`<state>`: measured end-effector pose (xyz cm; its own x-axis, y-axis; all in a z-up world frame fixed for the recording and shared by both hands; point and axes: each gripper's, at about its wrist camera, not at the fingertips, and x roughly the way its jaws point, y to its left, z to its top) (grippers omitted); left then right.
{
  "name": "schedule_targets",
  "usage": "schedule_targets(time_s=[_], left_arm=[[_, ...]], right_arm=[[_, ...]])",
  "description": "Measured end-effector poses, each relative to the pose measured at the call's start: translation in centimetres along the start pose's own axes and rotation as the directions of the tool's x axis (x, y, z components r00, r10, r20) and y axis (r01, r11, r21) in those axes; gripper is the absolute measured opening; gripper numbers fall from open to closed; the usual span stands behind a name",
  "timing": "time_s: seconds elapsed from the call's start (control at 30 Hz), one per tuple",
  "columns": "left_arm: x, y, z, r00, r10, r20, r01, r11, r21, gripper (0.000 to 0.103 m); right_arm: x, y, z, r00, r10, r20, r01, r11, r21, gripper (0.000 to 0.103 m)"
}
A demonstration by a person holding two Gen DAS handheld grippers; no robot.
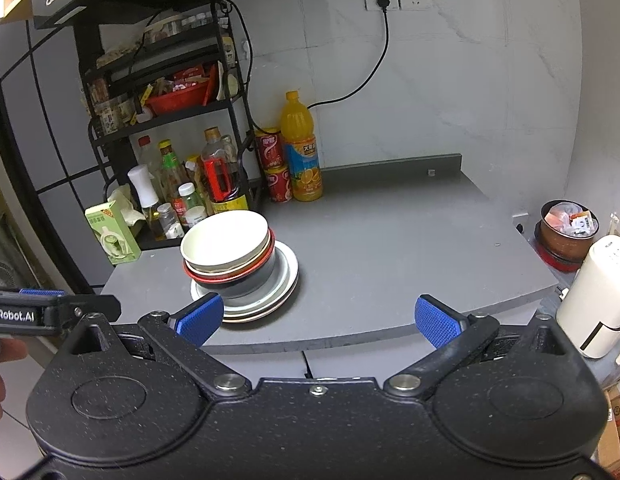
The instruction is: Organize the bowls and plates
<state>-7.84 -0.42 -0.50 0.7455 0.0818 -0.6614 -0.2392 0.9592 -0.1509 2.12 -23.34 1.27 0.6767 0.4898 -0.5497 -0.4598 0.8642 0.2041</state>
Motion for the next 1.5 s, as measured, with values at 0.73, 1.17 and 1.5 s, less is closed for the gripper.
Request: schedule_targets(time_s=[0.73, 1.17, 1.5], left_arm=[[-0.4, -0.5, -0.3, 1.000, -0.019, 0.011, 0.019, 1.000, -0.013, 0.095], [-0.5, -0.1, -0.1, 1.000, -0.025, 0.015, 0.025, 1.000, -0.006, 0.095], [-0.5, 0.3, 0.1, 0.999, -0.034, 0.015, 0.033, 0.999, 0.009, 0.095]], right_arm=[[-0.6, 0.0, 0.0, 1.000, -0.020, 0.016, 0.020, 1.000, -0.005, 0.103], [-0.9, 0.4, 0.2, 0.999, -0.024, 0.028, 0.024, 1.000, -0.007, 0.103], [-1.5, 0.1, 0.2, 0.999, -0.039, 0.038, 0.039, 0.999, 0.004, 0.103]])
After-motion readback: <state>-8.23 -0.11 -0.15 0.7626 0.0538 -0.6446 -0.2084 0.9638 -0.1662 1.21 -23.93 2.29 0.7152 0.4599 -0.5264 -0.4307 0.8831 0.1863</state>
